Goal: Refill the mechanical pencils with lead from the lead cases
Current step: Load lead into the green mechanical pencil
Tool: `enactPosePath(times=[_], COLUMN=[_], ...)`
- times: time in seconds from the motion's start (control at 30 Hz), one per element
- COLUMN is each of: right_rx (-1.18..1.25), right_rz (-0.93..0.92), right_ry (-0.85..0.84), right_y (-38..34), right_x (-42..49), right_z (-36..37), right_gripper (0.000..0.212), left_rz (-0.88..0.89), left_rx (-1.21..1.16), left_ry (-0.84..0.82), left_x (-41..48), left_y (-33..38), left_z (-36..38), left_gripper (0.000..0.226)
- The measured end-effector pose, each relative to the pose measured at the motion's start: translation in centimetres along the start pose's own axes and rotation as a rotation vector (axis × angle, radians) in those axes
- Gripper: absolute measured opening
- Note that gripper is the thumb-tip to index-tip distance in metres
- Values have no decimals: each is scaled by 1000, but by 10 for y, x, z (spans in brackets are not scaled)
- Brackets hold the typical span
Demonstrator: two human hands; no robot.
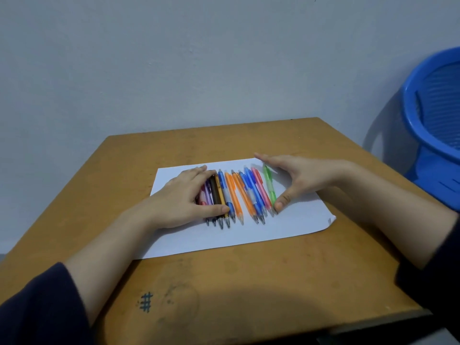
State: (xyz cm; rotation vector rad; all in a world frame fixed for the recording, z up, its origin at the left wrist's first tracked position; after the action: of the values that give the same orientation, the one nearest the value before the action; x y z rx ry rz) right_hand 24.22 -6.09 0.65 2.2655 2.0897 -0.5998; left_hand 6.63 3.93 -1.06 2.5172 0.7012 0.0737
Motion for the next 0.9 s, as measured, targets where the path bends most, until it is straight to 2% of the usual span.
enactPosePath(times=[0.17, 0.33, 0.43, 0.5, 0.7, 0.8, 0.9], right_rx=[42, 198, 132, 127, 217, 169, 79], right_rz=[19, 23, -32, -54, -87, -88, -117], right_ry=[55, 181, 189, 219, 311, 311, 312], right_y=[5, 13, 12, 10, 5, -2, -15], right_x=[2, 8, 10, 9, 8, 10, 10], right_z=[-4, -11, -10, -11, -14, -11, -7], right_gripper=[108, 72, 47, 39, 36, 40, 39], left_rz=[-11, -32, -32, -26, -33, -7, 71], left_rx=[8, 33, 14, -5, -14, 13, 50], left_ry=[-5, 4, 6, 9, 27, 41, 11], left_x=[1, -1, -2, -3, -2, -2, 1], left_y=[3, 7, 7, 6, 4, 6, 9], left_z=[0, 0, -1, -1, 0, 0, 4], left_gripper=[115, 110, 127, 132, 125, 107, 103])
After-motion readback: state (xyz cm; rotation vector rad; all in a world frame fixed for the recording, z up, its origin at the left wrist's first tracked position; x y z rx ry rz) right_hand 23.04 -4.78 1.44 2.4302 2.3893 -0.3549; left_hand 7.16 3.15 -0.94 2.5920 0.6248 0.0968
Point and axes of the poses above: each hand's wrist, its own x-axis towards the middle knuckle, its own z-axis out of the palm, y = z × x, the point moved 8 cm from there along x, towards the middle knuckle, and after that the axes turned 10 degrees about -x, right-handed, at the moved point
